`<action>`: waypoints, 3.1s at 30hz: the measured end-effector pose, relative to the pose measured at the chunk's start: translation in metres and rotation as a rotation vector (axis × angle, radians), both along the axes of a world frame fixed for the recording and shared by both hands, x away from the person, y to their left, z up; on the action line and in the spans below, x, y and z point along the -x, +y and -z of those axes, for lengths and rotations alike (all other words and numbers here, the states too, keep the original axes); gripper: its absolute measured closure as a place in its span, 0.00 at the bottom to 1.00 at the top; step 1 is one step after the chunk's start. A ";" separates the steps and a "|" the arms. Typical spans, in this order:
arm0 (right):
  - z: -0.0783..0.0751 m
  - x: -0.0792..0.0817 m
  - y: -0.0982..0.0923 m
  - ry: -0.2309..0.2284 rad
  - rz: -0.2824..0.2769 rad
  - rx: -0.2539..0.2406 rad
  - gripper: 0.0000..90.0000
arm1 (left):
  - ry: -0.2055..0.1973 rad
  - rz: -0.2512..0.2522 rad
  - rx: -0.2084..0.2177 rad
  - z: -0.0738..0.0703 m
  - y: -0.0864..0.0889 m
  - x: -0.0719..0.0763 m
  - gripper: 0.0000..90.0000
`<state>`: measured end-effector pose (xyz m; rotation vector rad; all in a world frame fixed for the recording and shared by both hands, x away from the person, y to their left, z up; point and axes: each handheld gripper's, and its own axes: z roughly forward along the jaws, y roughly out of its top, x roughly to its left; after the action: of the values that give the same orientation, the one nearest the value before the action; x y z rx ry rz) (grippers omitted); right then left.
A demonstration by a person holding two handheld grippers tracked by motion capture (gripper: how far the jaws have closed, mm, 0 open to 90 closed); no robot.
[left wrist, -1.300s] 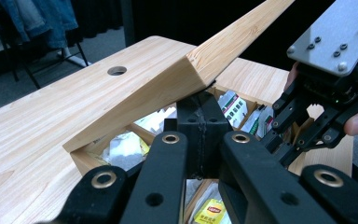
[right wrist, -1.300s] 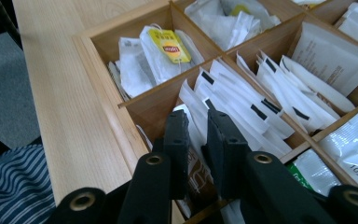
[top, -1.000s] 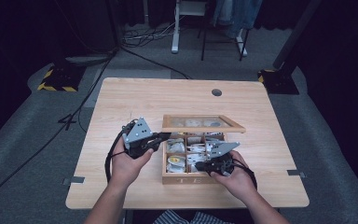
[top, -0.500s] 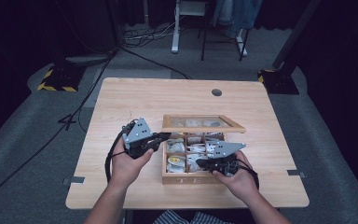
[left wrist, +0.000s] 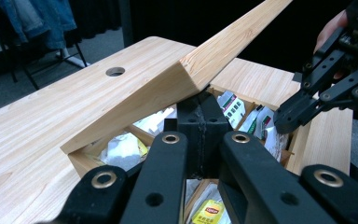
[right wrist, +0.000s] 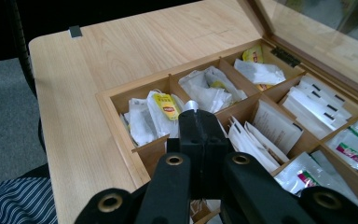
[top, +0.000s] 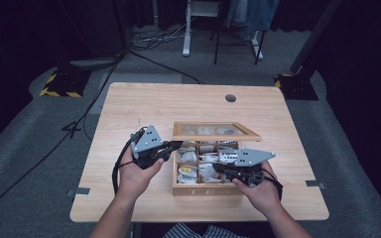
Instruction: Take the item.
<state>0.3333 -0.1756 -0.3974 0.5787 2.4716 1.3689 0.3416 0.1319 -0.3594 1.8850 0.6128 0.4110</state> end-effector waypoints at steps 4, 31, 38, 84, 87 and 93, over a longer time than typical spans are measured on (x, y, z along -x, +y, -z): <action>-0.003 0.001 -0.002 -0.005 0.007 -0.010 1.00 | 0.000 0.000 0.000 0.000 0.000 0.000 1.00; -0.030 0.008 -0.043 -0.062 0.102 -0.077 1.00 | 0.006 0.009 0.023 -0.003 -0.001 -0.004 1.00; -0.033 0.008 -0.054 -0.070 0.130 -0.080 1.00 | 0.007 0.009 0.023 -0.003 -0.001 -0.004 1.00; 0.004 -0.033 -0.138 -0.030 0.438 0.017 1.00 | 0.009 0.021 0.015 -0.002 -0.002 -0.002 1.00; 0.010 -0.037 -0.144 -0.020 0.453 0.018 1.00 | 0.009 0.022 0.014 -0.003 -0.002 -0.002 1.00; 0.021 -0.043 -0.149 0.012 0.471 0.031 1.00 | 0.009 0.021 0.014 -0.003 -0.002 -0.002 1.00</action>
<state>0.3764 -0.3243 -0.4184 1.0787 2.1644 1.1358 0.3440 0.1299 -0.3569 1.8798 0.5993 0.3840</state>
